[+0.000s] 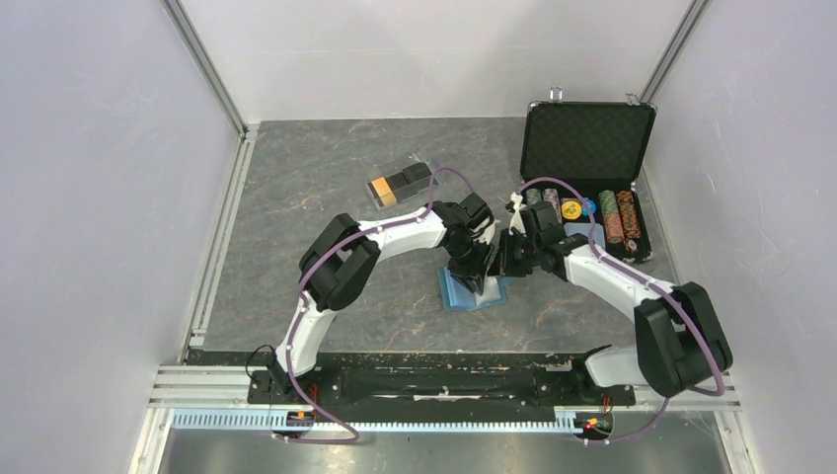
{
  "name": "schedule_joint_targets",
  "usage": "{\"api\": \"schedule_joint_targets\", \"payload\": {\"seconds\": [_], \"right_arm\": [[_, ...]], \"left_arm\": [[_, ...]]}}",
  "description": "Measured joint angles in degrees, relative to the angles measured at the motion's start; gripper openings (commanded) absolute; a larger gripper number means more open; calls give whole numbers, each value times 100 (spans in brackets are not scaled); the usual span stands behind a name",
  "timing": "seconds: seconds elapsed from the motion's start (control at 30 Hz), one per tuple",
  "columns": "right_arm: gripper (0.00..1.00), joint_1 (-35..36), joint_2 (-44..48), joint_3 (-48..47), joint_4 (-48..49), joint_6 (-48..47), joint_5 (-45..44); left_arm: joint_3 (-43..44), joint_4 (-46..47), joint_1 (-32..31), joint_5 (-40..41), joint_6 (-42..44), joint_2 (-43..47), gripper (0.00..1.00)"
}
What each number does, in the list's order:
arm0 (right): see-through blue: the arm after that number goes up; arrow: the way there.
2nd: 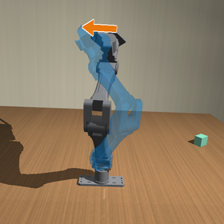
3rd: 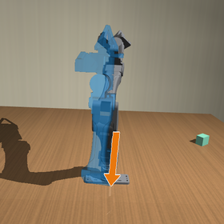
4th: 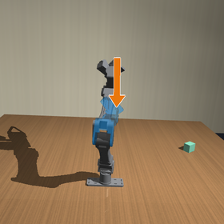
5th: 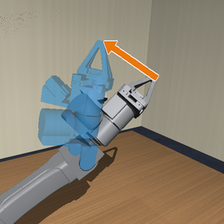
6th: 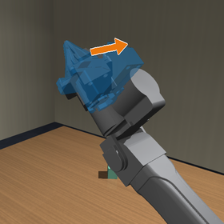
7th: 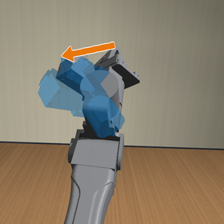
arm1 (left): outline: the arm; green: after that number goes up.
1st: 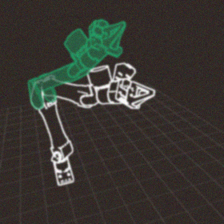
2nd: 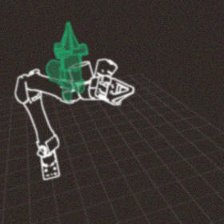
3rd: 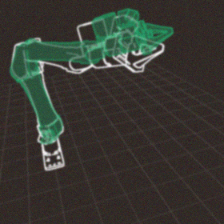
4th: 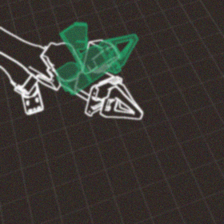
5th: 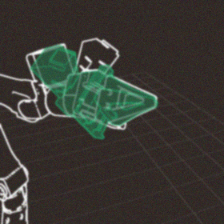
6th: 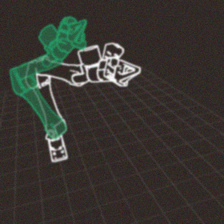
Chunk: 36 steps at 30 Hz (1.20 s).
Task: Put the credit cards into the card holder
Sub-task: Place the card holder at the center of the board.
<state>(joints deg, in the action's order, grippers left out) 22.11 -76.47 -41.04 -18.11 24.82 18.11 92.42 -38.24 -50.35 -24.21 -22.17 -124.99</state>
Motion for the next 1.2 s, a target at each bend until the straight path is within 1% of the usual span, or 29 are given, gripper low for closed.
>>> {"api": "schedule_joint_targets", "payload": {"seconds": [0.13, 0.3, 0.6, 0.7, 0.77, 0.83, 0.9, 1.07, 1.2], "right_arm": [[0, 0, -400, 2, 146, -50, 50], [0, 0, -715, 136, 264, -153, 2], [0, -39, -907, 212, 323, -216, 133], [0, -59, -938, 205, 328, -216, 184], [0, -68, -957, 190, 323, -221, 219], [0, -72, -964, 186, 319, -234, 236], [0, -74, -968, 184, 317, -240, 245], [0, -76, -984, 162, 284, -254, 245], [0, -74, -1019, 138, 271, -256, 267]], "left_arm": [[-2, -20, -20, 2, 50, 28, 42], [-142, -125, -26, 76, 63, 181, 47], [-570, -328, -11, 413, 66, 726, 47], [-640, -378, 24, 459, 63, 881, 45], [-658, -400, 52, 531, 66, 944, 41], [-658, -466, 68, 682, 68, 962, 35], [-699, -533, 79, 831, 81, 964, 26], [-850, -758, 81, 1235, 319, 870, 21], [-846, -802, 81, 1307, 385, 841, 20]]}}
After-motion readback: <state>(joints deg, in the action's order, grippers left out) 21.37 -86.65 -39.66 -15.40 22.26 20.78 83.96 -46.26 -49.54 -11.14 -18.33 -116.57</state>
